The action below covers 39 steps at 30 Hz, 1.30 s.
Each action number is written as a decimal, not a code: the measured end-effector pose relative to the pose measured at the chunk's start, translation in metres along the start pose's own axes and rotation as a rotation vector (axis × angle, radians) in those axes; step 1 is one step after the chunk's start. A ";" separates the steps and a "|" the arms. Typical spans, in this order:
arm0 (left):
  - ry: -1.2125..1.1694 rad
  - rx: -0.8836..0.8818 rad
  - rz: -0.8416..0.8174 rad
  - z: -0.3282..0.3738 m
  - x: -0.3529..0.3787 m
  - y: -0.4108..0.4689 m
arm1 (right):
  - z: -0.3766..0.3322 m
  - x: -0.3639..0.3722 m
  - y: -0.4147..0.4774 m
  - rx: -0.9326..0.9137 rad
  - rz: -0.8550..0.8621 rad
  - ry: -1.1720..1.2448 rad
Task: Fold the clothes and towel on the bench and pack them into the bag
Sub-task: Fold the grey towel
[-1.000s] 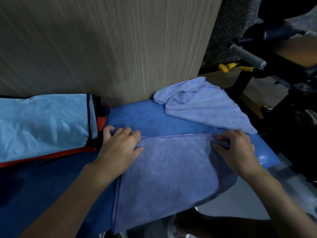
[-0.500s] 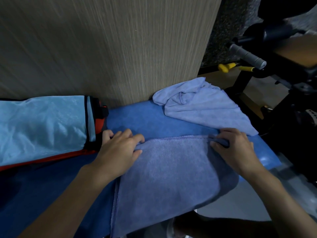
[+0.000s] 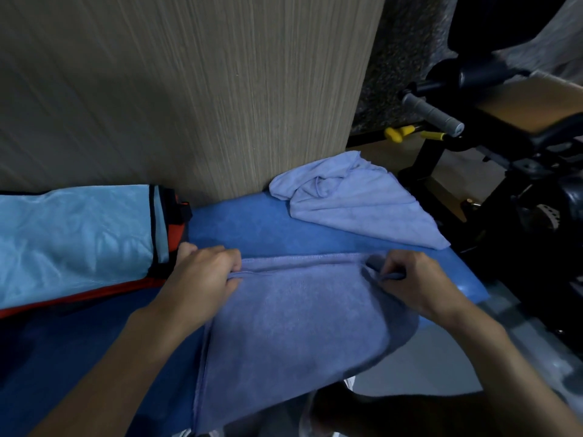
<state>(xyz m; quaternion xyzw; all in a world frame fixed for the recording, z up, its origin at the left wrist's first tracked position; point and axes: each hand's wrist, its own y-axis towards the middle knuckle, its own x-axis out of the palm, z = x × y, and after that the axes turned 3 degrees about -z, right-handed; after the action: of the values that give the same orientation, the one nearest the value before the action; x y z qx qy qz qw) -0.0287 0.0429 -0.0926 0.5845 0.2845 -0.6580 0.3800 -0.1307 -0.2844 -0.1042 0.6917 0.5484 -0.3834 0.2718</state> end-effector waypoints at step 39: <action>-1.106 -0.132 0.362 0.097 -0.273 -0.117 | -0.097 -0.227 -0.146 -0.339 0.478 0.725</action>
<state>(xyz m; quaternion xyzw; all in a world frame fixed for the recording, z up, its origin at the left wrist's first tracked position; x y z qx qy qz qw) -0.1723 0.0737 0.1830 0.1686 -0.0202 -0.7708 0.6140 -0.2734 -0.2949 0.1443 0.8339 0.4880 0.0515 0.2527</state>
